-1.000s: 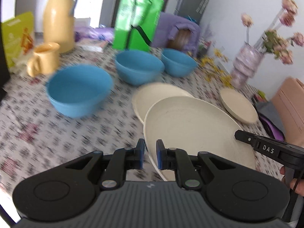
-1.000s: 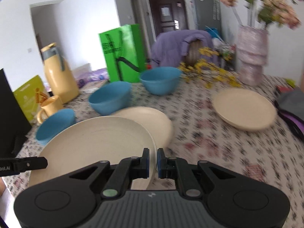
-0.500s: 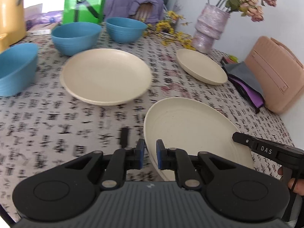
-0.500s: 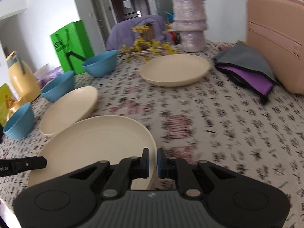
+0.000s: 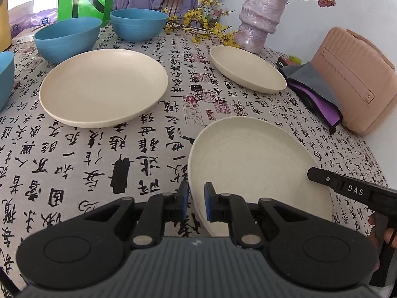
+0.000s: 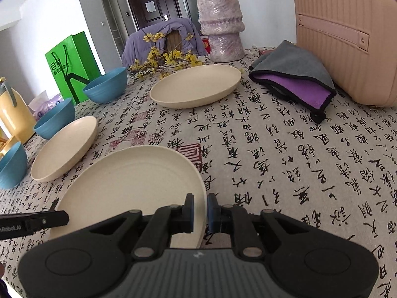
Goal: Organize plates and bowls
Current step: 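Lower the cream plate onto the tablecloth and open both grippers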
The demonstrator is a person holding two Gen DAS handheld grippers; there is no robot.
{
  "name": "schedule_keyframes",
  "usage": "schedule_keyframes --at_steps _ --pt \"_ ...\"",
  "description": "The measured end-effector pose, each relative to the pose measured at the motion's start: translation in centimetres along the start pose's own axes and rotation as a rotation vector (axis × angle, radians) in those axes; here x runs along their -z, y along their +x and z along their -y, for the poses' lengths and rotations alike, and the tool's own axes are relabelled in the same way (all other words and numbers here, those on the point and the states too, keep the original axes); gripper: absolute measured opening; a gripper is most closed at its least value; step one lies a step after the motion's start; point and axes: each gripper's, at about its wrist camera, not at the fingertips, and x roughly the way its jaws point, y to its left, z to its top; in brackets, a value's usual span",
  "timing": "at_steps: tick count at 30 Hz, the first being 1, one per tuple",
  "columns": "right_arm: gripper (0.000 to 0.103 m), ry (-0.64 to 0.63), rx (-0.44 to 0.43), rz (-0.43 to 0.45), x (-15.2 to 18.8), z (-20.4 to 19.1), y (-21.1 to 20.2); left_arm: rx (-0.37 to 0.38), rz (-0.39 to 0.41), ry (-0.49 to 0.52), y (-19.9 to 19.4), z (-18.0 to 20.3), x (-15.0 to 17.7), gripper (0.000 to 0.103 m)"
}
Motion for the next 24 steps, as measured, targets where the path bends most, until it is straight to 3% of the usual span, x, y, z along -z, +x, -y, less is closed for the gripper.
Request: schedule_keyframes --at_steps 4,6,7,14,17,24 --pt "0.019 -0.002 -0.011 0.005 0.1 -0.2 -0.1 0.01 -0.017 0.006 -0.3 0.1 0.1 0.019" --pt "0.022 -0.006 -0.01 0.005 0.3 -0.3 -0.2 0.014 -0.013 0.021 -0.7 0.2 0.3 0.026" --pt "0.027 -0.008 -0.012 0.008 0.4 -0.3 -0.3 0.015 -0.01 0.025 -0.9 0.3 0.4 0.033" --pt "0.043 -0.052 0.012 0.058 1.4 -1.4 -2.6 0.024 0.026 0.04 -3.6 -0.2 1.5 0.046" --pt "0.054 -0.09 0.042 0.102 2.3 -2.3 -4.4 0.018 0.067 0.061 -5.6 -0.8 2.7 0.056" --pt "0.064 -0.159 0.075 0.169 6.4 -4.9 -7.9 -0.067 0.192 0.095 -10.2 -3.0 7.1 0.073"
